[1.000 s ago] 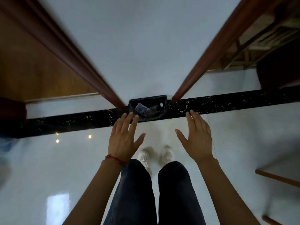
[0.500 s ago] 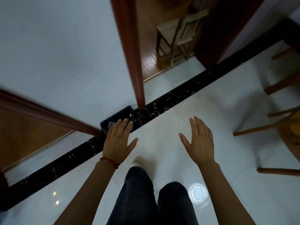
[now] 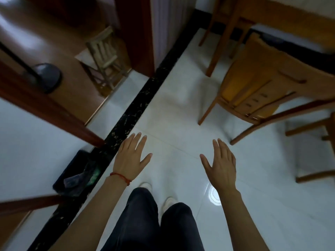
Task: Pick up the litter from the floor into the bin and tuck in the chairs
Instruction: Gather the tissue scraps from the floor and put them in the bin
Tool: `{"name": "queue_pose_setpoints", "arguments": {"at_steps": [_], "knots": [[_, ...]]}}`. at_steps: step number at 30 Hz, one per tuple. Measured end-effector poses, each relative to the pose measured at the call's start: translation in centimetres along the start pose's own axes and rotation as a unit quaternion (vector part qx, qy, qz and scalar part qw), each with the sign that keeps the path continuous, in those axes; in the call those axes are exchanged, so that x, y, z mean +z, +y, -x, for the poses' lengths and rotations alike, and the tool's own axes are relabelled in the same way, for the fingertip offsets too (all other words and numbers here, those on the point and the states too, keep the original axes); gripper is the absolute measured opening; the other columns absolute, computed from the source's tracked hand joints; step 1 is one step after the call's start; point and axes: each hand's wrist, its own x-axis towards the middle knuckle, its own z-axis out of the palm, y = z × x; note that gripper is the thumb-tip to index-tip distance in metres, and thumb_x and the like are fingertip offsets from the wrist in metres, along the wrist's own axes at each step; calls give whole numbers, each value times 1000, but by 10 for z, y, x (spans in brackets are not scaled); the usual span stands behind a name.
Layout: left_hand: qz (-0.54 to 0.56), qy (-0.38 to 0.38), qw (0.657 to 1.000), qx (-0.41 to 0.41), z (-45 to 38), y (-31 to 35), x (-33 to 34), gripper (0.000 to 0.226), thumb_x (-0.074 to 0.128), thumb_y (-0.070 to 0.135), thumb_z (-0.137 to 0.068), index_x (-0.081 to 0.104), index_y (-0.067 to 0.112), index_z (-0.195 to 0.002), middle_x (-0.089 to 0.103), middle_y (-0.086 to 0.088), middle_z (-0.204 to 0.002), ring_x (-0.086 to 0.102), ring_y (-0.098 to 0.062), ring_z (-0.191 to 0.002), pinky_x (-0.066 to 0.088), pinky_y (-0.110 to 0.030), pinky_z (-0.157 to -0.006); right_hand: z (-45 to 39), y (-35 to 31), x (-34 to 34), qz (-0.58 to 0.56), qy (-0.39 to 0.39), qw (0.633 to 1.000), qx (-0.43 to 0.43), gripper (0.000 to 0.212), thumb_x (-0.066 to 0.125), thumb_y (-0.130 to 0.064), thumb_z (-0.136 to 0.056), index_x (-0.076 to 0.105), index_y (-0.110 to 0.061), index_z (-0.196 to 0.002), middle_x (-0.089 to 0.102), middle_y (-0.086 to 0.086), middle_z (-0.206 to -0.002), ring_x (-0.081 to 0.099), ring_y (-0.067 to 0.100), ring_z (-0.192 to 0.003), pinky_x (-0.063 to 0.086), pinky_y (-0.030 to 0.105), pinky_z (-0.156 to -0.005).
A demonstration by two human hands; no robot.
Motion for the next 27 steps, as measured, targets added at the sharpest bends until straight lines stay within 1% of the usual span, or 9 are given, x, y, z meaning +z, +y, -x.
{"name": "queue_pose_setpoints", "arguments": {"at_steps": [3, 5, 7, 10, 12, 15, 18, 21, 27], "knots": [[-20, -21, 997, 71, -28, 33, 0, 82, 8, 58, -92, 53, -2, -125, 54, -25, -127, 48, -42, -119, 38, -53, -96, 15, 30, -12, -8, 24, 997, 76, 62, 53, -43, -87, 39, -6, -135, 40, 16, -143, 35, 33, -132, 28, 47, -106], [-31, -37, 992, 115, -47, 52, 0, 83, 8, 58, -91, 53, -2, -125, 53, -25, -127, 48, -42, -118, 38, -53, -96, 27, 44, -18, -15, 39, 991, 124, 65, 41, -52, -90, 39, -5, -135, 39, 16, -143, 35, 33, -132, 27, 47, -106], [-40, -52, 985, 161, -65, 69, 2, 84, 7, 59, -91, 52, -2, -125, 53, -25, -128, 47, -42, -119, 37, -53, -97, 40, 56, -23, -22, 62, 982, 175, 74, 28, -58, -86, 39, -4, -135, 39, 16, -142, 34, 32, -132, 27, 46, -107], [-58, -77, 967, 237, -91, 92, 5, 86, 4, 60, -90, 51, -2, -126, 51, -25, -130, 46, -42, -121, 36, -53, -98, 61, 68, -26, -32, 96, 961, 257, 78, 23, -59, -82, 38, -5, -136, 38, 16, -144, 32, 31, -134, 25, 45, -107], [-74, -92, 952, 283, -107, 107, 4, 86, 4, 59, -91, 54, -3, -124, 54, -26, -127, 49, -43, -117, 39, -54, -95, 76, 73, -26, -41, 117, 942, 313, 73, 34, -59, -88, 37, -5, -136, 37, 15, -144, 31, 30, -134, 24, 44, -108], [-104, -115, 927, 342, -124, 130, 4, 84, 6, 57, -92, 57, -5, -119, 58, -27, -121, 54, -44, -111, 42, -55, -90, 99, 73, -26, -48, 143, 911, 385, 62, 55, -40, -87, 38, -6, -136, 37, 15, -144, 31, 30, -134, 24, 44, -107], [-129, -135, 892, 411, -129, 157, 11, 86, 4, 58, -91, 56, -4, -120, 57, -27, -121, 53, -44, -112, 43, -54, -91, 131, 72, -25, -50, 173, 873, 453, 61, 60, -35, -86, 40, -5, -135, 40, 16, -142, 34, 31, -132, 26, 45, -106], [-145, -155, 853, 477, -119, 188, 26, 89, 3, 60, -90, 55, -4, -121, 55, -27, -124, 51, -43, -114, 42, -53, -93, 172, 68, -23, -44, 195, 830, 521, 60, 58, -37, -87, 39, -6, -135, 39, 16, -143, 34, 31, -132, 26, 44, -106], [-161, -190, 764, 595, -63, 259, 63, 86, 6, 58, -92, 58, -5, -118, 58, -28, -119, 55, -44, -109, 45, -53, -88, 267, 61, -15, -50, 222, 733, 641, 61, 54, -39, -88, 36, -7, -137, 36, 14, -145, 30, 29, -135, 22, 42, -108]]}}
